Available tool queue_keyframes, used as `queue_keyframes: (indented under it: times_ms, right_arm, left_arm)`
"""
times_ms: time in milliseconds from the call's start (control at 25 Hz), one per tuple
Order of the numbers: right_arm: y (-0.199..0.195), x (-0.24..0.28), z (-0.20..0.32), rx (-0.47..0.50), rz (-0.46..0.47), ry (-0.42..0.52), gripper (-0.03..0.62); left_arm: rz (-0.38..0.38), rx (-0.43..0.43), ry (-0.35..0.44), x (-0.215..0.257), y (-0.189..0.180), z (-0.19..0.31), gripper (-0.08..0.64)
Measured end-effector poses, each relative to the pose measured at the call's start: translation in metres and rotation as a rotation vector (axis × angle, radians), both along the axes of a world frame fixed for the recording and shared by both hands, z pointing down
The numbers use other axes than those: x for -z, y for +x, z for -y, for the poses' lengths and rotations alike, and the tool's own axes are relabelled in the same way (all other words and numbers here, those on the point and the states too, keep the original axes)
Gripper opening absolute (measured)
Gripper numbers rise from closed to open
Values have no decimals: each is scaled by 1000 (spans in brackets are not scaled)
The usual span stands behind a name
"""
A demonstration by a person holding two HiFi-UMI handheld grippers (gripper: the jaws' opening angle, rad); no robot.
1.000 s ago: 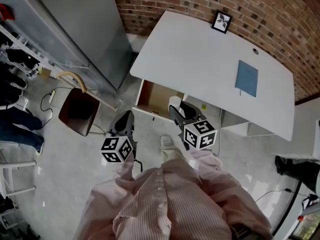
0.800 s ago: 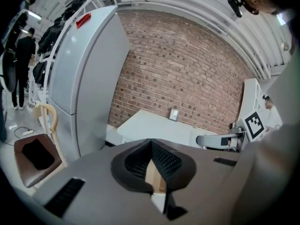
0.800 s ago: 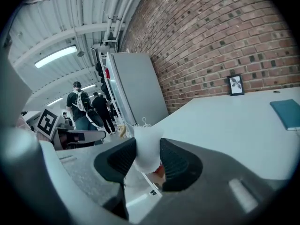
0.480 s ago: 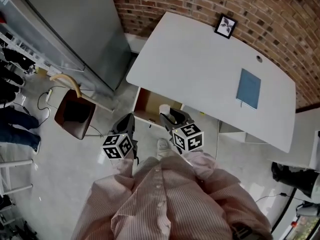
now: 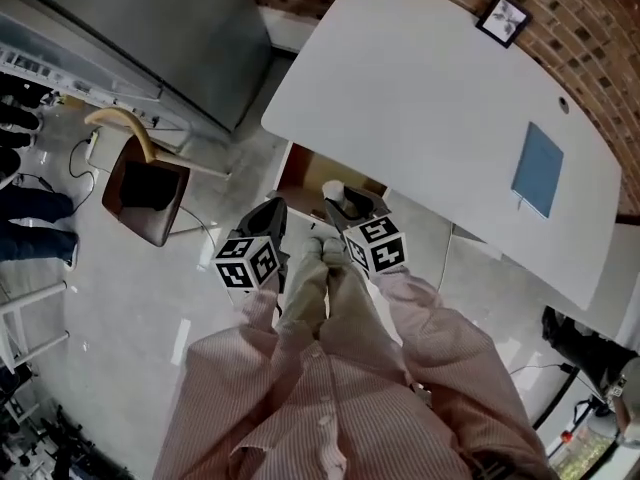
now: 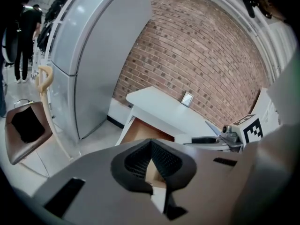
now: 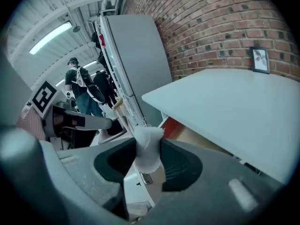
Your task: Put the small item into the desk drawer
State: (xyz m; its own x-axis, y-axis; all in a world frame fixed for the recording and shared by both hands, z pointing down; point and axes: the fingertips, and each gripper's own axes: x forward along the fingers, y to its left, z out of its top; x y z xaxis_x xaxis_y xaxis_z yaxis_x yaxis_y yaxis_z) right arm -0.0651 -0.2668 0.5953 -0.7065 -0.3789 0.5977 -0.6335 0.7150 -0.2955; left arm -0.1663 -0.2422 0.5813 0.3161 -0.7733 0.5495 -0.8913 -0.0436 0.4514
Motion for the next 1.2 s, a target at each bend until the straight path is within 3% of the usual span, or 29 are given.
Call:
queue_keyframes:
  times_ms: [360,560,1200]
  right_arm:
    - [-22,-88,15,39,-127,-79,163]
    - [-29,-125,26,90,-183,-89,163]
    - [-33,-229,39,234,-367,-166,163]
  left_arm:
    - [-61,46,-124,-73,-7,4,-2]
    - [-113,44,-115,-92,-4,13,-2]
    - [-178,48,-94,-134,5,27,-2]
